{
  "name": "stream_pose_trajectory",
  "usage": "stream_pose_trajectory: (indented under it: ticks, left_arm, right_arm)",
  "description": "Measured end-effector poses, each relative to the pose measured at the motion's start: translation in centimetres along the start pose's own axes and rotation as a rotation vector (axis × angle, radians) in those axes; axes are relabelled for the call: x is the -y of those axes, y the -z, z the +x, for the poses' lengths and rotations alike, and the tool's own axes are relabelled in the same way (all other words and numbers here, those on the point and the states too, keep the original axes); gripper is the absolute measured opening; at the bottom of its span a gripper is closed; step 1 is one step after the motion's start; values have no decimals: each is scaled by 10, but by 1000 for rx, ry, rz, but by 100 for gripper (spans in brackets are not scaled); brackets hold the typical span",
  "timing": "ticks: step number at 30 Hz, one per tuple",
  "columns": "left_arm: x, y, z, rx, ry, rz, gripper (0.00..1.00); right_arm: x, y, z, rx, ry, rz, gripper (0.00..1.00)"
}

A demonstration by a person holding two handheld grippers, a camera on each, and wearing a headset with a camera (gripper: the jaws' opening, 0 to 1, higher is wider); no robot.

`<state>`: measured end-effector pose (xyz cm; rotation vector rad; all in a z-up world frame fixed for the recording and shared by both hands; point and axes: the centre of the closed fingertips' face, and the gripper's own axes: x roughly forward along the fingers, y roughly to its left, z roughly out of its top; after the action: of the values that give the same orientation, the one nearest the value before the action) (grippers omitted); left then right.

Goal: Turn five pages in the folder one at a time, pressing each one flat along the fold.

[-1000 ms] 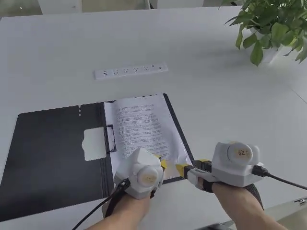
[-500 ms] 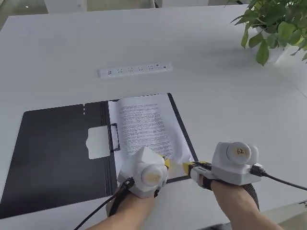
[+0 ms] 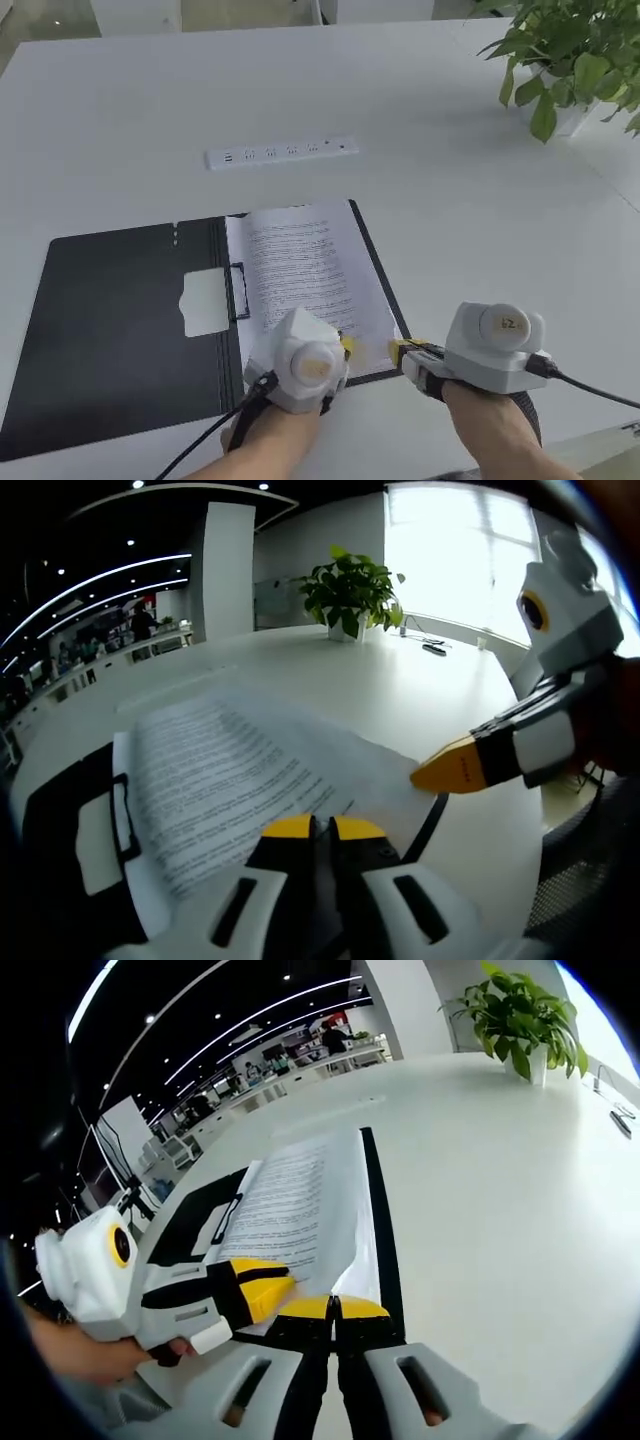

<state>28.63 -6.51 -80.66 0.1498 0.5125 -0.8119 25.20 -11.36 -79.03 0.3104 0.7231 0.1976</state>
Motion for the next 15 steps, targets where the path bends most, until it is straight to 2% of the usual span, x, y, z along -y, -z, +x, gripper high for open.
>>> stream_pose_trajectory:
  ticks: [3, 5, 9, 14, 15]
  left_arm:
    - [-2, -1, -1, -8, 5, -13, 3]
    - [-2, 0, -3, -9, 16, -51, 4]
    - [-3, 2, -11, -13, 22, -61, 5]
    - [-12, 3, -26, -21, 8, -80, 12]
    - [-16, 0, -31, 0, 9, -107, 13]
  right_arm:
    - [-3, -3, -2, 12, -12, -2, 0]
    - [-7, -4, -3, 20, -24, 1, 0]
    - [-17, -9, -7, 47, -54, 18, 0]
    - [-28, -16, -13, 82, -84, 10, 0]
    - [-30, -17, -14, 87, -87, 12, 0]
